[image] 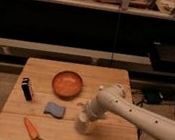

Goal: Place the ceramic cup over the eraser

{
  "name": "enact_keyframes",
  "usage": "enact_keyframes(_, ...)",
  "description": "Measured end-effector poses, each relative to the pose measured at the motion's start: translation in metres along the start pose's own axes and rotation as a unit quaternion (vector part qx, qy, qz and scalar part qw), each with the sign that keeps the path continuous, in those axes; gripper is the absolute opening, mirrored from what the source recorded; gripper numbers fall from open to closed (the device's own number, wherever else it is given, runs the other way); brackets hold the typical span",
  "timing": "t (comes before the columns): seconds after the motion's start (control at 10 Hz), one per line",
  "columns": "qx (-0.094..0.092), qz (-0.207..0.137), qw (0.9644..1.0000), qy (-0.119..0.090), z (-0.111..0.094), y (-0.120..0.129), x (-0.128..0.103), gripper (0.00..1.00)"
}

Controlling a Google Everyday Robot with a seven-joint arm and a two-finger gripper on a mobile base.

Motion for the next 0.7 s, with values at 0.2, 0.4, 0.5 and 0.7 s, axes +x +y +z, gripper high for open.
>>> enact_keyframes(0.2, -0.002, -0.001, 1.0, -0.001, 0.0005, -0.0001, -0.0001, 0.8)
enact_keyframes(0.4, -0.002, -0.002, 1.0, -0.003, 0.0006, -0.0005, -0.0002, 0.8)
enact_keyframes(0.5, -0.003, -0.002, 1.0, -0.003, 0.0012, -0.0004, -0.0003, 0.8)
enact_keyframes(0.7, -0.004, -0.002, 1.0, -0.005, 0.0014, -0.0006, -0.0001, 0.8)
